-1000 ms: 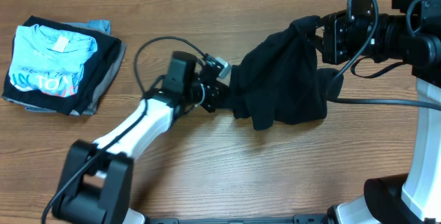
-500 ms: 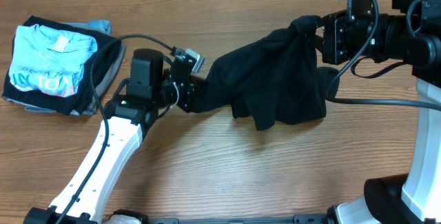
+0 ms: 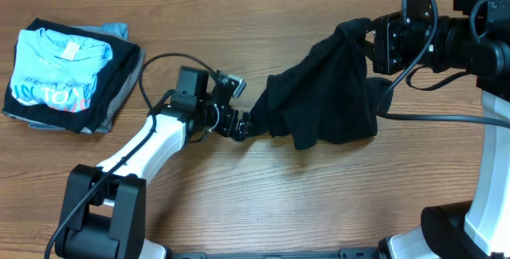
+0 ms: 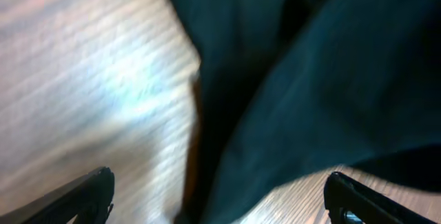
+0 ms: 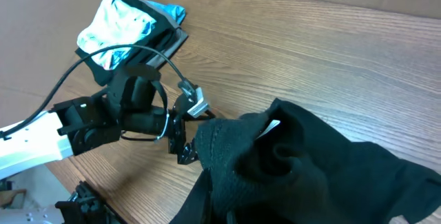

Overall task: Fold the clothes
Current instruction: 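Reach the left gripper to the hanging shirt and grasp its left side, then lift the shirt with both grippers, stretch it apart and swing it flat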

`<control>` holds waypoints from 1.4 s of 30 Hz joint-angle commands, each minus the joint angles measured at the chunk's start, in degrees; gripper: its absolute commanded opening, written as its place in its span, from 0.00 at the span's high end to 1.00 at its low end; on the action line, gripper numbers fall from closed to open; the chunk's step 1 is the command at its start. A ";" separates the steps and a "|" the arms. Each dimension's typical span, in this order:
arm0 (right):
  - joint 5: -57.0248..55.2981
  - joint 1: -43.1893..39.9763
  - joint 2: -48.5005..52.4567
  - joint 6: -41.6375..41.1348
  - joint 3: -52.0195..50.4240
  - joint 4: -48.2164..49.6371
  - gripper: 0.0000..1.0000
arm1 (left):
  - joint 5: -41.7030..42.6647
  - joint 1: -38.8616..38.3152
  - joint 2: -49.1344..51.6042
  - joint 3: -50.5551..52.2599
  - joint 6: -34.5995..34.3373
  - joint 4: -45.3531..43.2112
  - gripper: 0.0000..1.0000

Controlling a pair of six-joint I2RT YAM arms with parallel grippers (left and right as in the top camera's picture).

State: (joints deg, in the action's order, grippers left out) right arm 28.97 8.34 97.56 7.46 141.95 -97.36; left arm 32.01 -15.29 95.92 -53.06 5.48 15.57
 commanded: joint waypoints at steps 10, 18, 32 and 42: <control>-0.83 0.02 -1.88 -0.24 0.13 0.31 0.96 | 6.80 -2.89 -0.42 0.02 10.84 -6.45 0.00; -0.83 0.02 -1.88 -0.26 0.13 0.31 0.96 | 7.04 -3.93 0.00 0.02 15.37 -7.02 0.00; -0.83 0.02 -2.36 -1.73 0.13 0.31 0.96 | 12.20 -3.91 4.74 0.02 16.35 -11.06 0.00; -0.85 0.02 -2.36 -1.73 0.13 0.31 0.96 | 15.82 -3.54 4.68 0.02 12.55 -10.91 0.61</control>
State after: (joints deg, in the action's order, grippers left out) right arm 28.08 8.34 97.21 5.98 141.95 -97.36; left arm 45.89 -18.79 100.33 -53.06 19.79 4.71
